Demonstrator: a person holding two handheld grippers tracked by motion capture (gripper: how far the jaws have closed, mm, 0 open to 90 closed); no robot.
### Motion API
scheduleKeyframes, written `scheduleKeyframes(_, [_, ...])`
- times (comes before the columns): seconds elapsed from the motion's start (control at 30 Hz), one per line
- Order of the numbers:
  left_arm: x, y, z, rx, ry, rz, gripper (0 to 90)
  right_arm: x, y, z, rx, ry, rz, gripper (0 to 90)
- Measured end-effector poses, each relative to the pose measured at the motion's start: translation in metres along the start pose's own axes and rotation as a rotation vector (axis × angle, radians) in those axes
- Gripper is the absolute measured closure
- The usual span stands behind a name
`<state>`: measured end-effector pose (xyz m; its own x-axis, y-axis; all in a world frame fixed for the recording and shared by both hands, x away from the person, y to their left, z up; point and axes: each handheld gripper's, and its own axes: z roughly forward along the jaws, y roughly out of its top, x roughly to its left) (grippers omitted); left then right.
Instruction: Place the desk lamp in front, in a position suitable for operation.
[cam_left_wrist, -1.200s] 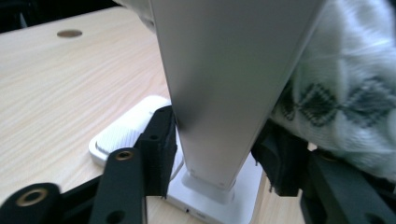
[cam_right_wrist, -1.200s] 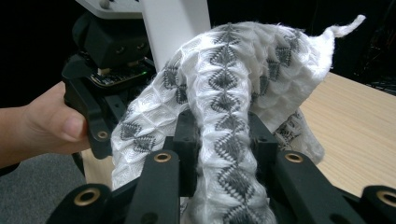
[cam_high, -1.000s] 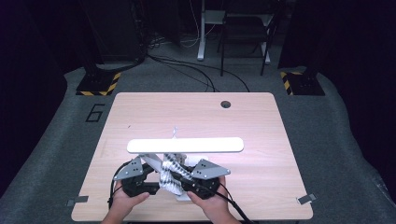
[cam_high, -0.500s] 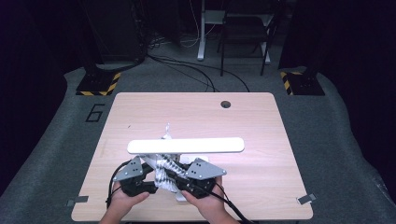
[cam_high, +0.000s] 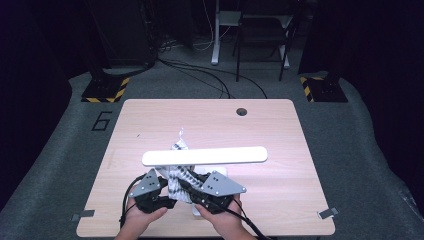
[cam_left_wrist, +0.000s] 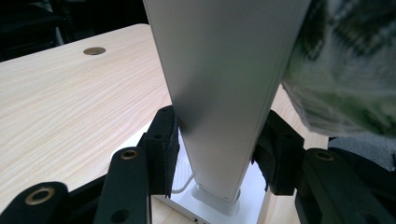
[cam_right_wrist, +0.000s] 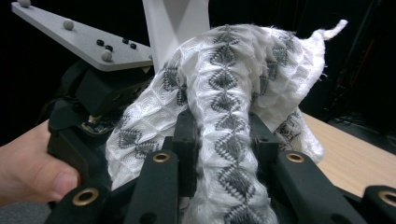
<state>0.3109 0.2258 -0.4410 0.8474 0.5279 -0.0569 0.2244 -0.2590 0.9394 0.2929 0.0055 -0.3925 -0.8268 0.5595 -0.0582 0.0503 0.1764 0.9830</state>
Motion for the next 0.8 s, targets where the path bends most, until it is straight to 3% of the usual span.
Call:
scheduleKeyframes(0.27, [-0.007,0.002,0.003,0.007,0.036,-0.015,54.1,0.0,0.003,-0.003,-0.008,-0.022,-0.009,70.1])
scheduleKeyframes(0.57, [-0.016,0.003,0.01,-0.003,0.063,-0.059,54.8,0.001,0.016,-0.007,-0.037,-0.032,-0.028,70.0])
scheduleKeyframes(0.63, [-0.017,0.003,0.01,-0.004,0.057,-0.047,54.7,0.0,0.017,-0.009,-0.04,-0.034,-0.026,69.9])
scheduleKeyframes(0.8, [-0.01,0.001,0.009,-0.019,-0.022,-0.038,53.4,-0.001,0.017,-0.013,-0.038,-0.029,-0.012,69.4])
